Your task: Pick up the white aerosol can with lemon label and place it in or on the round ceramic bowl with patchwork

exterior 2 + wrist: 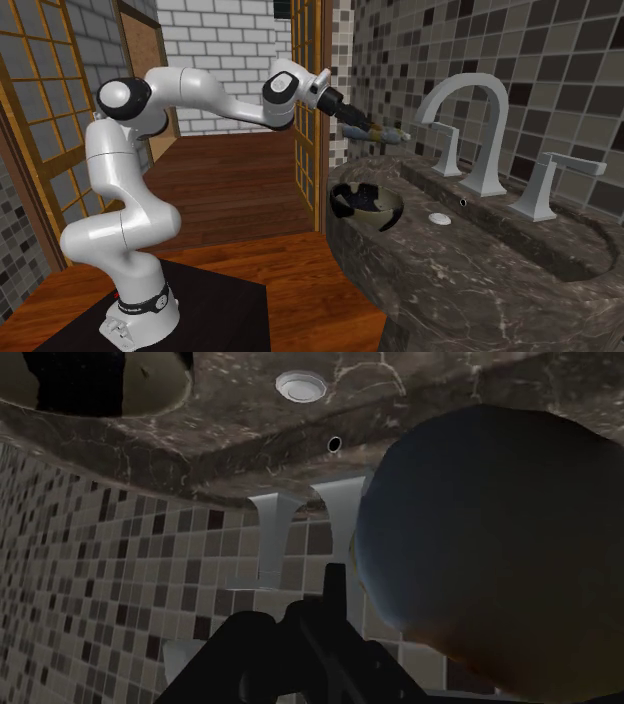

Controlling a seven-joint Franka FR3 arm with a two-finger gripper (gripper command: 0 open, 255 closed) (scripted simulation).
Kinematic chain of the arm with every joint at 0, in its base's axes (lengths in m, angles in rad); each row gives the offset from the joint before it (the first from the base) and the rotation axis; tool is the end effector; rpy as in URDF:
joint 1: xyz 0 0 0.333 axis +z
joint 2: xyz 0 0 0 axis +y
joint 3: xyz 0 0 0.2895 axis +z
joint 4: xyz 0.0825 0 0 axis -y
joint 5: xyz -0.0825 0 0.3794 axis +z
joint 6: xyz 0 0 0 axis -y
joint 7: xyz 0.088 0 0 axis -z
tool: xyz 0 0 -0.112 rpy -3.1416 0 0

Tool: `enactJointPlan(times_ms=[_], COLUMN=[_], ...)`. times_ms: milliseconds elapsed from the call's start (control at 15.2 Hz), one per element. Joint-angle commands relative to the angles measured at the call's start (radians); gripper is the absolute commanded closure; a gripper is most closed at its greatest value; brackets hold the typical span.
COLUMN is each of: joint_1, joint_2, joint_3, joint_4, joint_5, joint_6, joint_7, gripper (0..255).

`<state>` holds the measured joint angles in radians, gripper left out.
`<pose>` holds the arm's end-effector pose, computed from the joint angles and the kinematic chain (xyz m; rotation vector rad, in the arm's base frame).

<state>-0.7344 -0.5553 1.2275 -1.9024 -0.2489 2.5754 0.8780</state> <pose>0.4277 0.3849 0.6181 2.6569 -0.0462 1.5857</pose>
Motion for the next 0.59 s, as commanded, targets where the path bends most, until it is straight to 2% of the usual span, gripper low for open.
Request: enactJointPlan(times_ms=[0, 528], joint_1=[0.003, -0.007], joint_2=[0.010, 0.044], joint_3=[-0.008, -0.012], joint_4=[0.027, 0.133], joint_5=[0.002, 0.004], joint_6=[-0.024, -0.109], joint_7=[-0.015, -0.059], gripper=[255, 255])
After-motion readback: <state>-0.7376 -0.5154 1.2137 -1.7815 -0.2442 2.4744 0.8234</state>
